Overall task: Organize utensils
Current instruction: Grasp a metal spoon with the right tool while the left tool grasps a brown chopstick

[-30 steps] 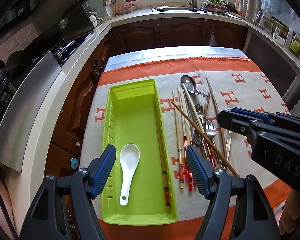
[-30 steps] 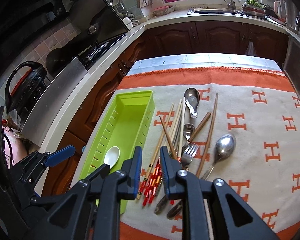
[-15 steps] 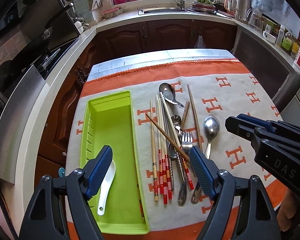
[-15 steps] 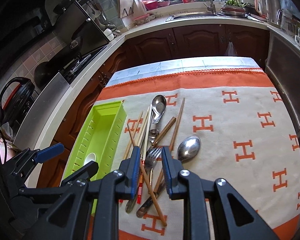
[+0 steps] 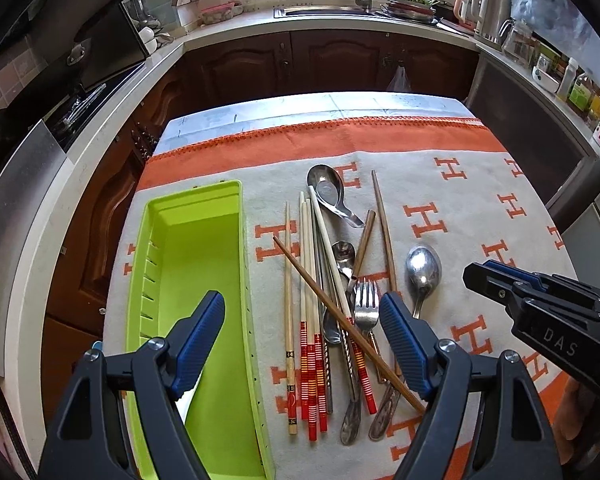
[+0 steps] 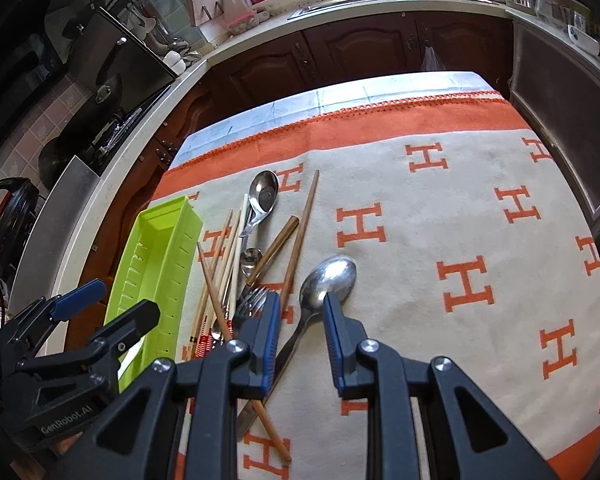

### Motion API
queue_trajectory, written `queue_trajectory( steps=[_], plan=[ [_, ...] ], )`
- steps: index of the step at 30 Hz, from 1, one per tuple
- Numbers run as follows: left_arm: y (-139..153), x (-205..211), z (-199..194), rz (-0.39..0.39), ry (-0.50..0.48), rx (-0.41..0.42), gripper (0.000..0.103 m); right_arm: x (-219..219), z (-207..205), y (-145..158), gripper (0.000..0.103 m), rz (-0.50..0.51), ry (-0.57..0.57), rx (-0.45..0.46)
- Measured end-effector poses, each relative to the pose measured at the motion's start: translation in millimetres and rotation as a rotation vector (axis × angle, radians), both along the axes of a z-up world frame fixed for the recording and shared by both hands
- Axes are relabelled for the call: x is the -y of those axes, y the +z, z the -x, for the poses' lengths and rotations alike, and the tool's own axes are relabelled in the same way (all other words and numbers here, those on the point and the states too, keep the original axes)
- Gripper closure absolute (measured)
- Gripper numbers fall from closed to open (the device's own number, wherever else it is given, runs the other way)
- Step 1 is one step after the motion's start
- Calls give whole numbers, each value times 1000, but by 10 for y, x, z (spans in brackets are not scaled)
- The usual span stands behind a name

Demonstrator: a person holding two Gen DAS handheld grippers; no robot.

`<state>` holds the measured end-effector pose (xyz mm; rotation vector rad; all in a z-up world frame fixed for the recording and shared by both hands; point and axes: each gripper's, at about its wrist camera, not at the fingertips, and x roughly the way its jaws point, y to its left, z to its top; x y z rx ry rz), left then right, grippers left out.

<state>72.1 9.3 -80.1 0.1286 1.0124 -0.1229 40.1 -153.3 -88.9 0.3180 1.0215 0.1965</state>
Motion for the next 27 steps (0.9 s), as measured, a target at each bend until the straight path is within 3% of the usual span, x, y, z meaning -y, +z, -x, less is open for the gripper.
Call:
queue_trajectory(
  steps=[13,25,27],
  plan=[
    [-222,-72,-107,47,-4,-36,27,-33,-255,-645,81,-110,15,-220],
    [-297,-139,-153,83,9,-59,27,-122,-345,-683,82,-108,9,-142],
    [-306,-132,-155,83,10,-60,27,-145,-350,-684,90,-97,14,-127]
  ],
)
